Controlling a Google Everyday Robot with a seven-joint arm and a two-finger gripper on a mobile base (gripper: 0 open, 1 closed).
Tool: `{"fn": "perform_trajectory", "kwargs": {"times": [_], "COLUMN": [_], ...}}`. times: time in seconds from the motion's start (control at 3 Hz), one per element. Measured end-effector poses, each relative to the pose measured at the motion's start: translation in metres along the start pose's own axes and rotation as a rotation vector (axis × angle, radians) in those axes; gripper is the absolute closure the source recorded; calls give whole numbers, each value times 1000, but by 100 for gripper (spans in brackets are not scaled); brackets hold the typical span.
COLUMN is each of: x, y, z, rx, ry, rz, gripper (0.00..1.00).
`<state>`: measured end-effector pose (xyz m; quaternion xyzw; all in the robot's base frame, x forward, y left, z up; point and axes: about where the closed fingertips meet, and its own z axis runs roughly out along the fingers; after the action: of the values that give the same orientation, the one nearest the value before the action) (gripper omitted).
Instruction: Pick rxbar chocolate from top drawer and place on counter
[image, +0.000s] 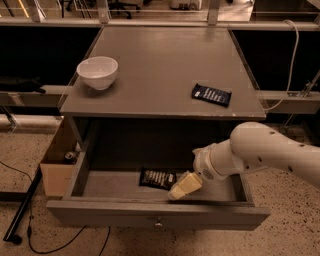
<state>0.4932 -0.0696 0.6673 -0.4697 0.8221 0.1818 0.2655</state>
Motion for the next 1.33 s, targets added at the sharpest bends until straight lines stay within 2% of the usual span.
{"fn": "perform_trajectory", "kwargs": {"times": [0.67,1.0,1.33], "x": [3,0,-21], "y": [7,1,-21], "z": [11,21,31], "rx": [9,7,5], "ry": [9,26,48], "rz": [10,21,3], "gripper": [0,0,0]}}
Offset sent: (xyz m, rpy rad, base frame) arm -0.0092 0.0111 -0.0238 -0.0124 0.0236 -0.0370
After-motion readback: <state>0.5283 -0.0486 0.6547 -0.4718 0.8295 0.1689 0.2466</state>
